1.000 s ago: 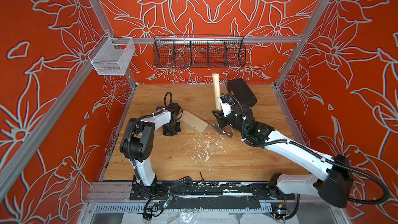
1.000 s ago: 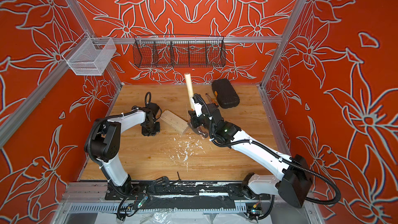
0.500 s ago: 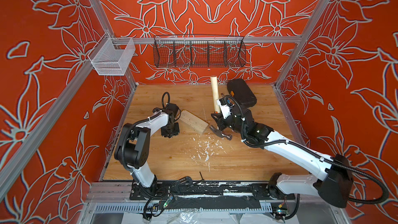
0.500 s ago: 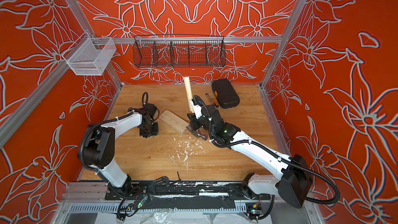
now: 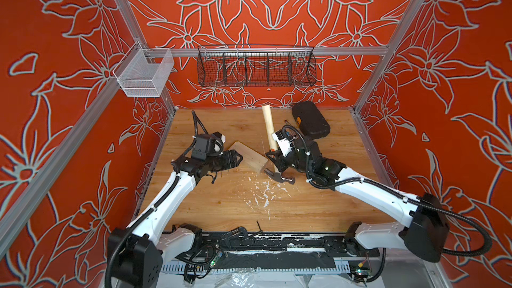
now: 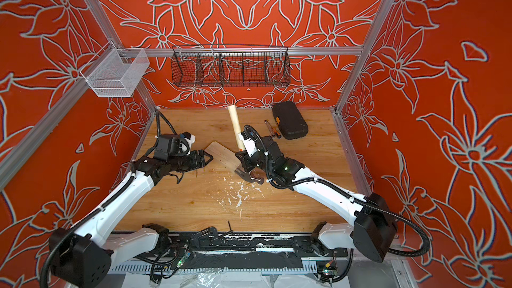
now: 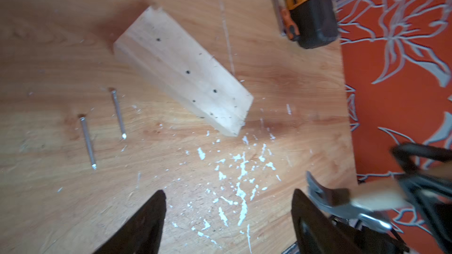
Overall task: Use a claw hammer to pull out a nail
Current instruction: Place the nail at the center of the board, then place the hammer at the center of the board.
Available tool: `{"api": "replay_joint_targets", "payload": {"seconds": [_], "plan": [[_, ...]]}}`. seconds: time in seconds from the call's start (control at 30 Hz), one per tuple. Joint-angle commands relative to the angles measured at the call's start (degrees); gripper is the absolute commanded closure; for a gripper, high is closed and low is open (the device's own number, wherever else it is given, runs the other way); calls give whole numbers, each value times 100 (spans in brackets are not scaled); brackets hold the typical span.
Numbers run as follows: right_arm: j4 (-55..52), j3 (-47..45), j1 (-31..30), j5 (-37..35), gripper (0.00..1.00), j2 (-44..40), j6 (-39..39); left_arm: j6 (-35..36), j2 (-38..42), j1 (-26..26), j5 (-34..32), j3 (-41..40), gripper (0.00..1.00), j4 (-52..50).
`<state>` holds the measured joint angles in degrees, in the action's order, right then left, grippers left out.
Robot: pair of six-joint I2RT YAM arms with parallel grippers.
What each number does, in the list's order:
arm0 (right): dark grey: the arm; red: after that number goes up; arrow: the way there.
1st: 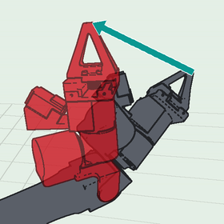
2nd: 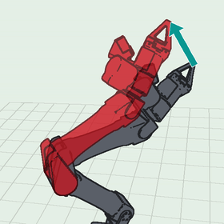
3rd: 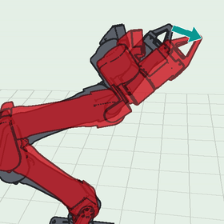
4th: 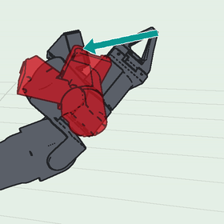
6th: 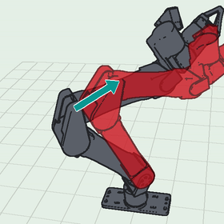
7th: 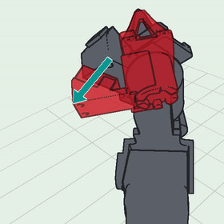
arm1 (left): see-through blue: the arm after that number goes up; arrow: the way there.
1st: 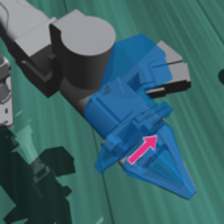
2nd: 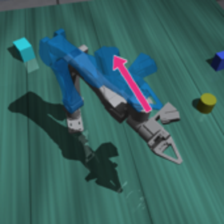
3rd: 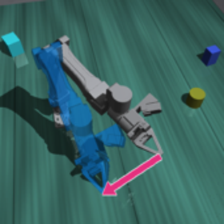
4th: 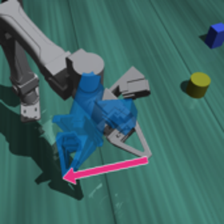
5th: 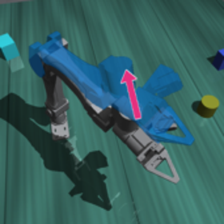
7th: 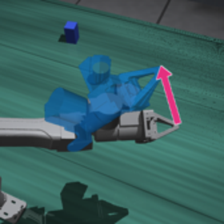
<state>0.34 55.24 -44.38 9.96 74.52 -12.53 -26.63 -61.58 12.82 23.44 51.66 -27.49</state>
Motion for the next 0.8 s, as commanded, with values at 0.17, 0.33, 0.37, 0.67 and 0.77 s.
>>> {"api": "replay_joint_targets", "payload": {"seconds": [0.17, 0.33, 0.37, 0.67, 0.77], "plan": [[821, 145, 12, 1057, 100, 218, -390, -94, 461, 155, 1077, 139, 12, 823], [969, 204, 4, 1626, 100, 471, -613, -171, 318, 242, 1657, 291, 5, 1205], [951, 235, 4, 1701, 100, 513, -642, -189, 322, 274, 1795, 305, 5, 1324], [1123, 215, -39, 2072, 100, 664, -763, -328, 131, 436, 1998, 668, 5, 1813], [1148, 233, -96, 2259, 100, 712, -779, -328, -29, 446, 1890, 748, 6, 1900]]}}
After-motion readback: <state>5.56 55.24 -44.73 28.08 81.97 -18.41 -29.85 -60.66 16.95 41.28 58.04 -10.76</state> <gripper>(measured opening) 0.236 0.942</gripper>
